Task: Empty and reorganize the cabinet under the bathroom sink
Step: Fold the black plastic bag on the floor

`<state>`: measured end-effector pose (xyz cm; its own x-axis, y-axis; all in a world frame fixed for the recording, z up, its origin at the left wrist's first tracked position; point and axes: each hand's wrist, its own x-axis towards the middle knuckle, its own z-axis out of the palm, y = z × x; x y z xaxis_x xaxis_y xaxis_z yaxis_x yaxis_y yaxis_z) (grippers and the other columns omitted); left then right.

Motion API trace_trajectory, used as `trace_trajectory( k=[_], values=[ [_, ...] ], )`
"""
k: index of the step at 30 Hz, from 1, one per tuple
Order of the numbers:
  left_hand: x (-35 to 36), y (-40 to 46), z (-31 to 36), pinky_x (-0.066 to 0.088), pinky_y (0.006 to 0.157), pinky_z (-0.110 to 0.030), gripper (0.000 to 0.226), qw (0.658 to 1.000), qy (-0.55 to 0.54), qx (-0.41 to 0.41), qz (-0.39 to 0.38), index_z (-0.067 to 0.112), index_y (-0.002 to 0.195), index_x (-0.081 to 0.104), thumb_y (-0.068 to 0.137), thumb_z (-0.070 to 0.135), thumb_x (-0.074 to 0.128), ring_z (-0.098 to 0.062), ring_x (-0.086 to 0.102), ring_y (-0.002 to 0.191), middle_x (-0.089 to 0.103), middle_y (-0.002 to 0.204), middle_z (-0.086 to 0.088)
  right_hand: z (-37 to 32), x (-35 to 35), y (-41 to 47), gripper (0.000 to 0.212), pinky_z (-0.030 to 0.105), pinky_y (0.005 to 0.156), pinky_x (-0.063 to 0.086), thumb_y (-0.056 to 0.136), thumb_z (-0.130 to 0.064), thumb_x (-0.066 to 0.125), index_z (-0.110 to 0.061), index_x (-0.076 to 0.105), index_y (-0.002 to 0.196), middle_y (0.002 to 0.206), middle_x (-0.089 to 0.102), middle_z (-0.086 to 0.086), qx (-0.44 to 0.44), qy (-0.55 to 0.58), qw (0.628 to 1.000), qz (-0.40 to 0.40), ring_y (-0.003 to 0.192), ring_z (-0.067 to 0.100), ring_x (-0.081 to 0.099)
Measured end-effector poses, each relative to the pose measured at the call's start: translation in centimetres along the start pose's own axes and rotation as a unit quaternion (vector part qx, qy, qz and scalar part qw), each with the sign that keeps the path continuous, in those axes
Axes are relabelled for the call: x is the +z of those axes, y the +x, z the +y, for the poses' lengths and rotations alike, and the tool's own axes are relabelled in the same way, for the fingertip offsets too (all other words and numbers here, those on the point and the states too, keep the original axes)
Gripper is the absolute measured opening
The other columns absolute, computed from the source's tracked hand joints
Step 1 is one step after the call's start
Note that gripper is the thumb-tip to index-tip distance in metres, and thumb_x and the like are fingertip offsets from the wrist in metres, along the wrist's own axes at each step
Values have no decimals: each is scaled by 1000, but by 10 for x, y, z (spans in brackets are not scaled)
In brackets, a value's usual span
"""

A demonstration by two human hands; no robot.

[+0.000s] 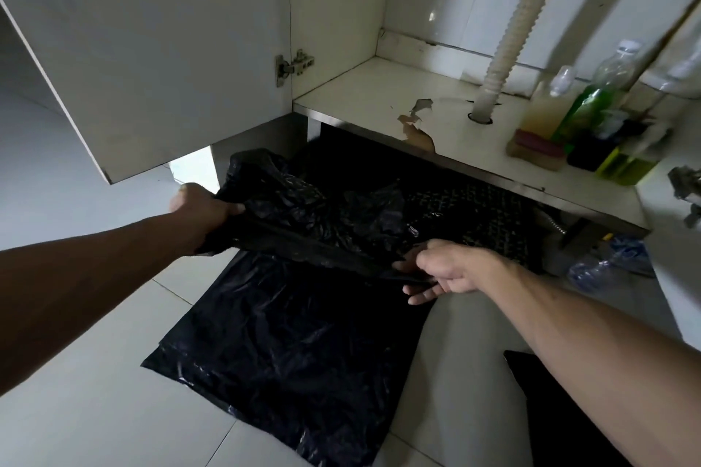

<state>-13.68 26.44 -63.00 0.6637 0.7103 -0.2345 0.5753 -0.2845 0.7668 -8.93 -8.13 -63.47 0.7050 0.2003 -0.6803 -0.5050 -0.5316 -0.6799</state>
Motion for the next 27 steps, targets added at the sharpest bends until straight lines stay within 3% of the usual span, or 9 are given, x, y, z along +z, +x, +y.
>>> trace_trajectory(
  k=[3,6,10,12,14,16,19,23,27],
  values=[
    [0,-3,-4,46,51,-28,60,997,19,-22,-65,-5,98,61,77,50,77,-28,61,65,67,89,-21,0,-10,0,21,56,87,58,103,-5,40,-4,60,109,94,64,9,37,-52,998,-23,73,24,65],
    [2,-15,-17,41,39,-20,47,969,108,-57,-215,-3,95,59,87,43,70,-22,56,44,62,63,-14,9,-9,-5,22,60,95,52,102,-16,53,3,61,111,108,68,20,131,-132,967,-173,97,32,69],
    [15,-19,-51,43,61,-25,56,908,369,69,-186,5,104,65,79,54,72,-18,59,75,61,83,-5,29,7,-3,59,59,101,47,86,-33,76,-4,54,133,144,50,26,229,-264,881,-320,131,38,54],
    [21,-20,-59,48,69,-26,63,902,392,68,-167,6,115,64,79,57,70,-20,62,88,60,90,-5,27,1,6,98,63,101,46,73,-41,86,-13,36,152,154,32,31,211,-227,921,-237,134,43,49],
    [32,-14,-66,52,90,-36,93,911,387,40,-134,1,139,46,76,67,66,-32,59,111,59,117,-18,18,-11,12,107,61,98,49,71,-50,84,-18,28,156,160,19,29,144,-159,970,-118,139,44,41],
    [47,-18,-66,34,109,-61,130,901,410,67,-124,7,155,7,64,87,53,-56,34,132,23,147,-39,13,-24,24,105,59,93,52,73,-56,81,-20,28,156,162,21,23,99,-49,994,6,142,42,37],
    [68,-73,-65,-4,104,-71,141,896,391,188,-100,16,144,-36,65,79,63,-47,-21,141,-41,149,-20,8,-28,39,69,45,84,56,83,-66,66,-27,54,138,139,56,10,57,-15,989,133,117,33,60],
    [105,-153,-93,-6,97,-83,145,796,464,262,-286,36,136,-44,57,79,70,-41,-45,129,-61,134,-8,15,-19,66,23,37,79,46,93,-38,69,-18,62,100,99,61,7,38,30,980,191,83,24,53],
    [122,-159,-133,4,92,-87,121,689,541,245,-416,57,136,-32,83,31,73,-42,-42,133,-58,138,-4,17,-32,89,41,40,85,55,90,-22,67,3,62,122,120,67,17,17,41,935,352,102,34,67]
  ],
)
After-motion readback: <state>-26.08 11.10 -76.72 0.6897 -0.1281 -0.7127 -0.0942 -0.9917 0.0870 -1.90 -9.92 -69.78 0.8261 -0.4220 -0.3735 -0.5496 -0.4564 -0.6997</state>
